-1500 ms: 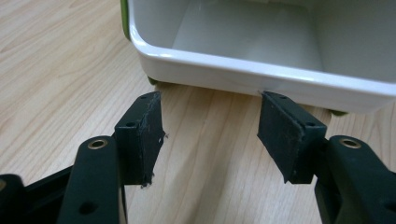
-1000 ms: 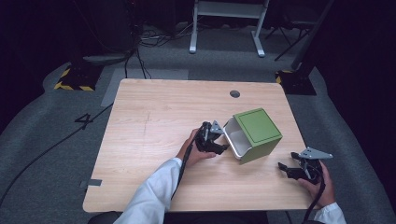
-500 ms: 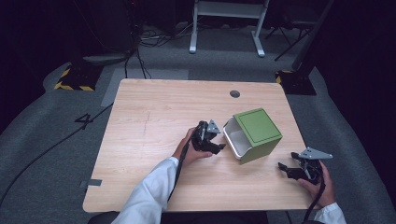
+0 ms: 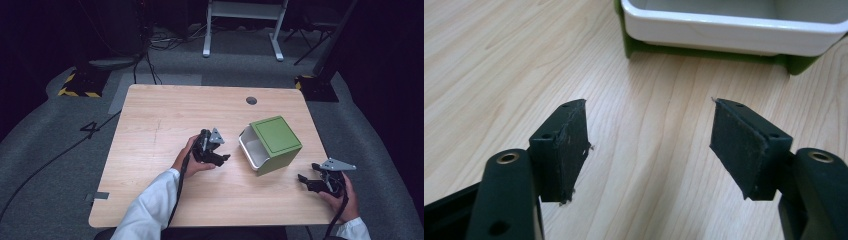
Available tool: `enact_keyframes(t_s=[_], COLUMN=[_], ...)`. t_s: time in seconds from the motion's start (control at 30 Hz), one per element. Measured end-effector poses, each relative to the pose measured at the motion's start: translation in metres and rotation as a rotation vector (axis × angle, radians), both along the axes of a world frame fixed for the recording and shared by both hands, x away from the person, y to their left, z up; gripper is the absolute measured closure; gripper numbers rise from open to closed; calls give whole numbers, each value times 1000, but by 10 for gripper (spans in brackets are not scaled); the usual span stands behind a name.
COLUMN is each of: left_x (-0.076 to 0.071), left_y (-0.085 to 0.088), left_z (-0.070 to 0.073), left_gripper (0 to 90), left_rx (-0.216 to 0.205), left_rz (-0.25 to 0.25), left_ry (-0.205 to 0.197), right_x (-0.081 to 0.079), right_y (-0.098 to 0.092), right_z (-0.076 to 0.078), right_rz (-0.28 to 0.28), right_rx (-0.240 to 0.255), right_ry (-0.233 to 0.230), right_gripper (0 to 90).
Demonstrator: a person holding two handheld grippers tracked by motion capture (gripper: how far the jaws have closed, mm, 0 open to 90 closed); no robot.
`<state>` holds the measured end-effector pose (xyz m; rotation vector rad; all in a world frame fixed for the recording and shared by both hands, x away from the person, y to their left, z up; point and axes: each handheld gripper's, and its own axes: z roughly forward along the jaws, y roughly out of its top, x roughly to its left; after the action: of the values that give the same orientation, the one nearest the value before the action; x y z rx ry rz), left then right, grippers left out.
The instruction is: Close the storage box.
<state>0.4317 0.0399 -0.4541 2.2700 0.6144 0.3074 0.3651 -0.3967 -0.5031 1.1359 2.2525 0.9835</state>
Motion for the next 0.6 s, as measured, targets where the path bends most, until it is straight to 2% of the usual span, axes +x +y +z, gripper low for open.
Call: enact_keyframes(t_s=[0.17, 0.27, 0.4, 0.6], left_x=[-9, -13, -19, -27], left_y=[16, 24, 32, 50], left_z=[7, 9, 10, 11], left_gripper=[287, 274, 252, 222], left_rx=[38, 47, 84, 108], left_rz=[1, 0, 7, 50], left_ry=[-14, -17, -31, -59], right_x=[0, 0, 0, 0], right_y=[0, 0, 0, 0], right_z=[0, 0, 0, 0], right_rz=[0, 0, -1, -1], right_rx=[0, 0, 0, 0], right_ry=[0, 1, 1, 1], right_gripper=[207, 207, 205, 204])
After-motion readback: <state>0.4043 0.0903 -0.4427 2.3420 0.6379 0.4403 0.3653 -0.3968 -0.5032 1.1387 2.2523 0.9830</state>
